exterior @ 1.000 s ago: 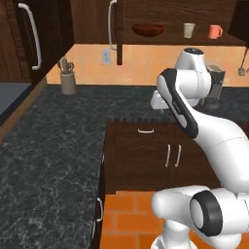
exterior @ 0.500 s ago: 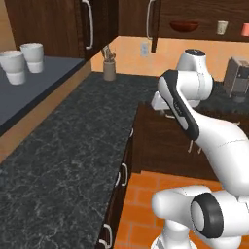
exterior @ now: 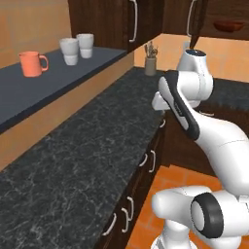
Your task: Gather all objects into one cabinet and sort the glasses and bowls to opposite sides.
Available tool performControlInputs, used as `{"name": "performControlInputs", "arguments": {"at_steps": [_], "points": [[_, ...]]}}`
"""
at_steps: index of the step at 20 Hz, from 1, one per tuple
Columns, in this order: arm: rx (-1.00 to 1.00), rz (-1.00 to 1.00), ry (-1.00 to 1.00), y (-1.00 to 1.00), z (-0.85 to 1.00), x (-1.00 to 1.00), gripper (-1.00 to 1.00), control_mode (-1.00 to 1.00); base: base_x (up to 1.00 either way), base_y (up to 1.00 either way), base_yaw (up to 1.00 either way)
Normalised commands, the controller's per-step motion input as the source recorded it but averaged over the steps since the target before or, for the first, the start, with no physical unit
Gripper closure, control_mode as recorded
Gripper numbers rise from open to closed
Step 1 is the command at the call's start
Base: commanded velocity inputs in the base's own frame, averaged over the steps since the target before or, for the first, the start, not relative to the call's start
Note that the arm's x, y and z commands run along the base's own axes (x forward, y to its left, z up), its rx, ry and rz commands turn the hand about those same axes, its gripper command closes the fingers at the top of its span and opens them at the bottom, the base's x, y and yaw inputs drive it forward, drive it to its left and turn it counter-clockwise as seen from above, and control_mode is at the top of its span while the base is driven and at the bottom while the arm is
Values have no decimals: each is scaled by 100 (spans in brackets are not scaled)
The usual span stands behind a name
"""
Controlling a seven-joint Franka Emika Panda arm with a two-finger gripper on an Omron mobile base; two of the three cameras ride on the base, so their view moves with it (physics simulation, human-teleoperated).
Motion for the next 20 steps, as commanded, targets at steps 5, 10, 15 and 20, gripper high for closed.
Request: {"name": "performControlInputs", "arguments": {"at_steps": [5,10,15,20], "points": [[0,0,0,0,0,0,-100,100,-59,23,43],[0,0,0,0,0,0,-100,100,-46,34,45],[0,0,0,0,0,0,-100,100,4,12,47],[0,0,0,0,0,0,-100,100,40,0,43]]}}
